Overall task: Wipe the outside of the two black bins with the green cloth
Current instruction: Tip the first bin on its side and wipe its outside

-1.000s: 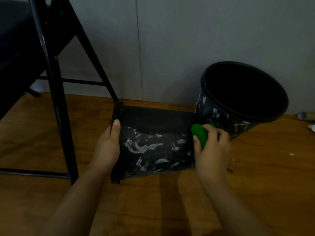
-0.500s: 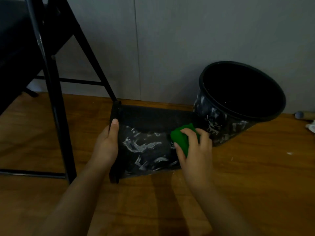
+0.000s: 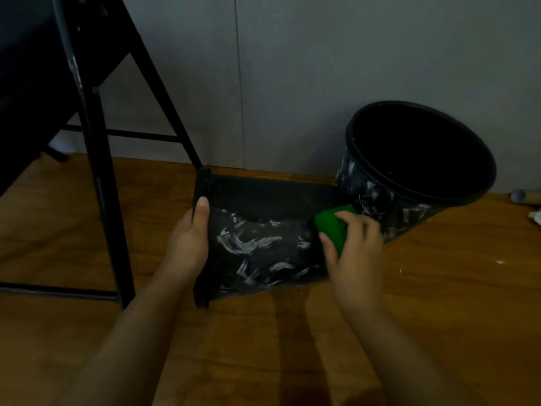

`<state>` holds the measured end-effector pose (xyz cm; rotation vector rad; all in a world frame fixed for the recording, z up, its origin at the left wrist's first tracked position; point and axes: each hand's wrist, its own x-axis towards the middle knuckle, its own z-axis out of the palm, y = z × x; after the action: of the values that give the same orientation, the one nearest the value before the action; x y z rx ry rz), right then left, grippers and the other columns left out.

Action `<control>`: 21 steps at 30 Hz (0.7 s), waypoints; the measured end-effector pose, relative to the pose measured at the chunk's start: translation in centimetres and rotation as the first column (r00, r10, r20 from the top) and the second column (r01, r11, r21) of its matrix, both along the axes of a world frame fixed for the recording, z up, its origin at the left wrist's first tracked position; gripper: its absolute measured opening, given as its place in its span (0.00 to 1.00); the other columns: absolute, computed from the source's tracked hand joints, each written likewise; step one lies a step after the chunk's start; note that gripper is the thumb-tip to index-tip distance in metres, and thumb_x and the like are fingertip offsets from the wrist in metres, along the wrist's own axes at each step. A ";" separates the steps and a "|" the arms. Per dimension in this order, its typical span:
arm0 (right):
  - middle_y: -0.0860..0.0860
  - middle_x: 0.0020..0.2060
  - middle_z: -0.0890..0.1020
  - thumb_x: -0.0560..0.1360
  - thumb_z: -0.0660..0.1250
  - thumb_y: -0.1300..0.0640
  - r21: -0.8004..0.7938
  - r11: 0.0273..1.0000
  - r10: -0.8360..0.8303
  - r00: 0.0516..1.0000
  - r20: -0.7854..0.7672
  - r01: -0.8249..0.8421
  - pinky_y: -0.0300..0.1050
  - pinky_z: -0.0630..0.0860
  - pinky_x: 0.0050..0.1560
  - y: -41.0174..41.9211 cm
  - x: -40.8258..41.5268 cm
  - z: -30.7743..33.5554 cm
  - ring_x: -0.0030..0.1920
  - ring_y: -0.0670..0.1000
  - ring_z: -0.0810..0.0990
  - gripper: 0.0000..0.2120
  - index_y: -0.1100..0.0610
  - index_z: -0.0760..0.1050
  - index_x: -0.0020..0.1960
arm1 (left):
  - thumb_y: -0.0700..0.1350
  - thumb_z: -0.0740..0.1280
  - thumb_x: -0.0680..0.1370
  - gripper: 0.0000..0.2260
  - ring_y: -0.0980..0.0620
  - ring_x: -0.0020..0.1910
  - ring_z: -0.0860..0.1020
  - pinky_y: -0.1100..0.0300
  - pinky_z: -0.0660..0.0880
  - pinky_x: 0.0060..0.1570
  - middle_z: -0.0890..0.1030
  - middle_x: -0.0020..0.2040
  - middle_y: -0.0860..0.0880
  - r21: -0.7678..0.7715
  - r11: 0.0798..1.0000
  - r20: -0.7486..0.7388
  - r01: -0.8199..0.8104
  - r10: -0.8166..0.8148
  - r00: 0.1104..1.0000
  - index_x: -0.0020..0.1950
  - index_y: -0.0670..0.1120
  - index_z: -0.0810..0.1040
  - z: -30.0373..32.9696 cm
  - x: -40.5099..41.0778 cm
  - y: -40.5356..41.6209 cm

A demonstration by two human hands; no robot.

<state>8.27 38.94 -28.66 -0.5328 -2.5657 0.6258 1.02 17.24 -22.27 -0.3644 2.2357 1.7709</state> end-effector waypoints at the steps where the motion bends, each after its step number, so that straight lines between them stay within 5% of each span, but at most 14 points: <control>1: 0.56 0.63 0.69 0.76 0.66 0.50 -0.050 0.996 -0.080 0.997 -0.007 0.080 0.50 0.75 0.57 0.8 -0.2 0.0 0.61 0.56 0.71 0.20 0.52 0.68 0.66 | 0.59 0.51 0.83 0.14 0.59 0.43 0.75 0.62 0.68 0.38 0.77 0.46 0.54 0.005 1.000 -0.001 -0.005 0.005 1.000 0.48 0.56 0.73 0.0 0.0 0.0; 4: 0.58 0.61 0.69 0.76 0.67 0.52 -0.090 0.971 -0.223 0.975 -0.013 0.221 0.52 0.75 0.54 1.0 0.2 0.0 0.58 0.58 0.72 0.21 0.55 0.68 0.66 | 0.59 0.51 0.83 0.15 0.57 0.44 0.76 0.62 0.68 0.38 0.78 0.46 0.53 0.016 1.000 -0.006 -0.006 0.007 1.000 0.47 0.56 0.73 0.1 0.1 0.1; 10: 0.55 0.63 0.68 0.75 0.67 0.51 -0.006 1.000 0.030 1.000 -0.004 -0.030 0.48 0.74 0.58 -0.3 0.3 0.0 0.62 0.55 0.69 0.19 0.52 0.69 0.65 | 0.60 0.51 0.83 0.14 0.58 0.45 0.75 0.60 0.69 0.39 0.78 0.47 0.54 0.008 1.000 0.013 0.004 -0.004 1.000 0.47 0.57 0.73 -0.3 -0.1 -0.1; 15: 0.55 0.62 0.70 0.76 0.67 0.50 -0.062 0.988 -0.145 0.989 -0.015 0.144 0.54 0.76 0.53 0.2 -1.1 1.2 0.59 0.57 0.71 0.19 0.51 0.71 0.65 | 0.60 0.51 0.83 0.16 0.59 0.45 0.75 0.62 0.68 0.39 0.78 0.47 0.55 0.015 1.000 0.009 0.001 -0.001 1.000 0.55 0.54 0.73 -0.4 -0.2 0.1; 21: 0.52 0.63 0.70 0.75 0.68 0.49 0.059 0.980 0.189 0.982 0.002 -0.189 0.46 0.73 0.56 -2.0 -1.1 1.6 0.61 0.53 0.70 0.19 0.49 0.72 0.65 | 0.60 0.51 0.83 0.14 0.59 0.44 0.76 0.62 0.69 0.39 0.78 0.46 0.54 0.019 1.000 0.013 0.010 -0.010 1.000 0.49 0.57 0.73 -0.3 -0.4 0.0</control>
<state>7.18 36.92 -27.10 -0.2695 -2.6420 0.6118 0.61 17.23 -22.60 -0.3594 2.2061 1.7785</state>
